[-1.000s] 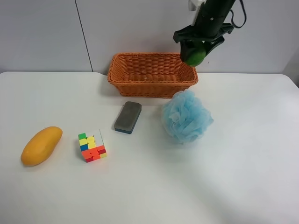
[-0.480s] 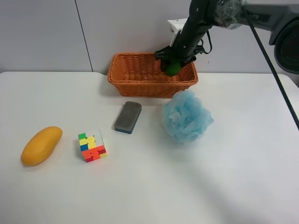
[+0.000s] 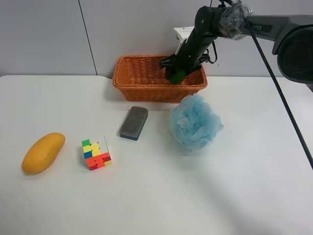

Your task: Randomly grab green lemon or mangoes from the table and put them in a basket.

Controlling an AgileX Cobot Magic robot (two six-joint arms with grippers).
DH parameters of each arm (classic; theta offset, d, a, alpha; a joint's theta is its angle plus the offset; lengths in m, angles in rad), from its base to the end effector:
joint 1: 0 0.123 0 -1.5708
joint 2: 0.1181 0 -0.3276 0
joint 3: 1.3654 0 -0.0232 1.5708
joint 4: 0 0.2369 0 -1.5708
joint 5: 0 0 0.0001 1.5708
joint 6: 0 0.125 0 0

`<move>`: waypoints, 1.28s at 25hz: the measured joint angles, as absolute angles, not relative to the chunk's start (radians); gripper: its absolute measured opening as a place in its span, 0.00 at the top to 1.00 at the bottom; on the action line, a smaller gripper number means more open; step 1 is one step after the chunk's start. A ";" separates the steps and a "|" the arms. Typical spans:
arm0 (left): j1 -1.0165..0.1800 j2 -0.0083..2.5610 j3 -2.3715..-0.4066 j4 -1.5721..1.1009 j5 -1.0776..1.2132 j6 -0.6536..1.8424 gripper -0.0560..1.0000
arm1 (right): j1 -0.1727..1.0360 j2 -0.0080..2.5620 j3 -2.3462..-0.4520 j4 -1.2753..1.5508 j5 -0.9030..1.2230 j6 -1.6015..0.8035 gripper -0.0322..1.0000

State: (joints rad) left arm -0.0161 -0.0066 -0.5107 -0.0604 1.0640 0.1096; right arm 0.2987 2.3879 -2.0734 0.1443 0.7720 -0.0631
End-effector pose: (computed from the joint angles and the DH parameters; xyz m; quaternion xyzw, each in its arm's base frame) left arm -0.0321 -0.0061 0.2578 0.0548 0.8474 -0.0055 0.5281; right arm 0.5386 0.1790 0.1824 -0.1374 0.9477 0.0954 0.2719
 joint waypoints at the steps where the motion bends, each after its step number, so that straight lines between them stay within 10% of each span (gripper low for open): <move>1: -0.016 -0.007 -0.511 -0.060 1.064 0.110 0.01 | 0.299 2.388 -2.073 0.146 0.770 -0.063 0.34; 9: -0.016 -0.007 -0.511 -0.060 1.064 0.110 0.01 | 0.299 2.388 -2.073 0.151 0.763 -0.063 0.03; 32: -0.016 -0.007 -0.511 -0.060 1.064 0.110 0.01 | 0.299 1.990 -2.078 0.054 1.206 -0.058 0.01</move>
State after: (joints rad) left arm -0.0161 -0.0066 -0.5107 -0.0604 1.0640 0.1096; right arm 0.2987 1.9901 -2.0783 0.0539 1.2062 -0.0576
